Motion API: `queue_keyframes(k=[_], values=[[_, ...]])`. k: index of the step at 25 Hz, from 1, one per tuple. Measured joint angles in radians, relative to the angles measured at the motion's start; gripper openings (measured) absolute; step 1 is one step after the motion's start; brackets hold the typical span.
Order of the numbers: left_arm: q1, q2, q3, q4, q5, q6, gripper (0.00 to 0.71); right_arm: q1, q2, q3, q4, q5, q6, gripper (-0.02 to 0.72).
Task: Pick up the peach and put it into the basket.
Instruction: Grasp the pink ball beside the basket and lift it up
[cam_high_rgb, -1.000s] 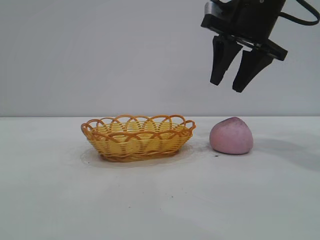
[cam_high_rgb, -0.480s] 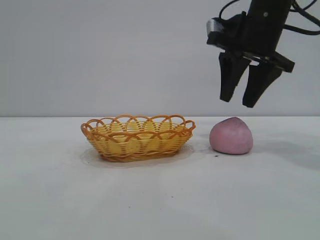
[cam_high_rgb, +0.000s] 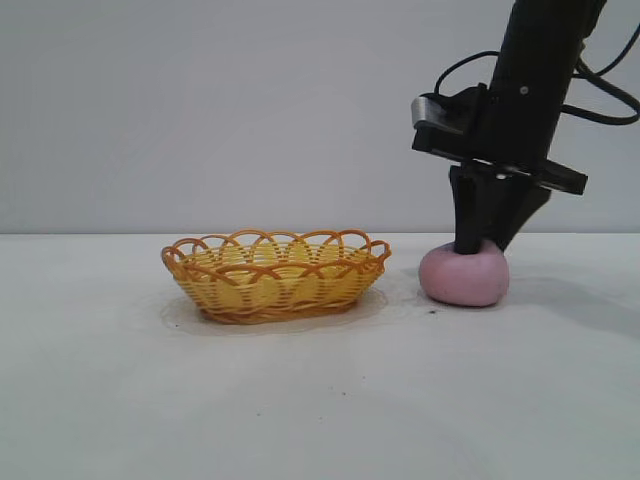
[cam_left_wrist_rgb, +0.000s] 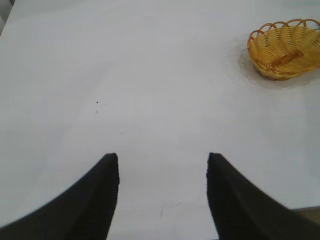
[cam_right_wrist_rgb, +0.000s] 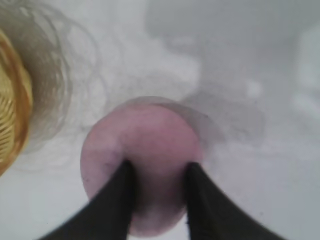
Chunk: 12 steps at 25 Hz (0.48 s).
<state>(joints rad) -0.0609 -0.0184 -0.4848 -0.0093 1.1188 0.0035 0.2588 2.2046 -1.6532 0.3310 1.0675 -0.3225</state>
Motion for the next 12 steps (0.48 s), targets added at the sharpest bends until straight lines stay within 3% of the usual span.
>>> queue_keyframes(k=[1,2,4,8,12], values=[[0.0,0.0,0.0,0.0,0.0,0.0,0.384,0.0,0.0,0.0,0.0,0.0,0.0,0.057],[0.0,0.0,0.0,0.0,0.0,0.0,0.384,0.0,-0.003,0.0,0.0,0.0,0.0,0.0],[0.0,0.0,0.0,0.0,0.0,0.0,0.384,0.0,-0.03,0.0,0.016,0.0,-0.005,0.0],[0.0,0.0,0.0,0.0,0.0,0.0,0.384,0.004,-0.152,0.002,0.111,-0.014,-0.075,0.0],[0.0,0.0,0.0,0.0,0.0,0.0,0.384,0.07,-0.211,0.0,0.154,-0.017,-0.113,0.0]])
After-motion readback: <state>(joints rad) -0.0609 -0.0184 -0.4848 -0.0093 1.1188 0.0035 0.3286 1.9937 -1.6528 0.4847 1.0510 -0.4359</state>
